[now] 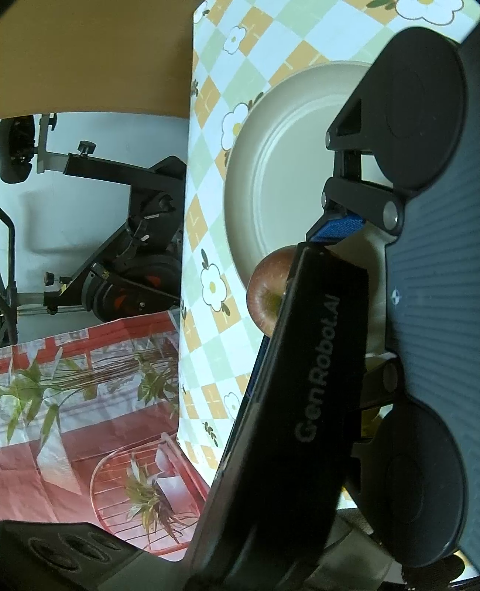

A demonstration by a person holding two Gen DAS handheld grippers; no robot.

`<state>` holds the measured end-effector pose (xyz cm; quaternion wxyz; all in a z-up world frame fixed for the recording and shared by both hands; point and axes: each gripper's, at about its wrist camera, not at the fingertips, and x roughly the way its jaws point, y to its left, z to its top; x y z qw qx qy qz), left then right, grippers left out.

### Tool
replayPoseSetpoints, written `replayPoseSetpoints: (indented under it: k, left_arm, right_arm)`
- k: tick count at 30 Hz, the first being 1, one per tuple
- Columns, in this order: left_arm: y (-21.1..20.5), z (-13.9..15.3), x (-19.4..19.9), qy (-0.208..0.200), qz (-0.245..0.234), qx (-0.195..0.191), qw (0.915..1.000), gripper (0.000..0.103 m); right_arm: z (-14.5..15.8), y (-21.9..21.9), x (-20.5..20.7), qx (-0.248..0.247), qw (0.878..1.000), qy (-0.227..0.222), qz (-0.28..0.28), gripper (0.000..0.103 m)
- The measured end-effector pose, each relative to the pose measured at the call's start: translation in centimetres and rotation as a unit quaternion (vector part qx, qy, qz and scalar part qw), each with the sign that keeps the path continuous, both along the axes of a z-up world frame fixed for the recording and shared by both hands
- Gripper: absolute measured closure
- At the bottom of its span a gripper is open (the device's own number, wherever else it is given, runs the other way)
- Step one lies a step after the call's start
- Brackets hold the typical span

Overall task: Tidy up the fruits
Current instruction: 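Carry the red apple with the left gripper over the beige plate, then lower the apple onto the plate and open the left gripper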

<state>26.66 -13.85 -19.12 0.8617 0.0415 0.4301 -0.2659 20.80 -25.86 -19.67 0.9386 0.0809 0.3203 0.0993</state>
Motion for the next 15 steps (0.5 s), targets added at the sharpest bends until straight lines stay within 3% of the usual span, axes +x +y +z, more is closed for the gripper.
replayPoseSetpoints:
  k: [9, 15]
  left_arm:
    - [0.3, 0.1, -0.5, -0.002, 0.004, 0.004, 1.0000, 0.035]
    - [1.3, 1.5, -1.7, -0.023, 0.005, -0.009, 0.9997, 0.034]
  right_arm:
    - [0.1, 0.3, 0.2, -0.003, 1.000, 0.008, 0.006, 0.040]
    - [1.2, 0.1, -0.6, -0.004, 1.000, -0.002, 0.000, 0.034]
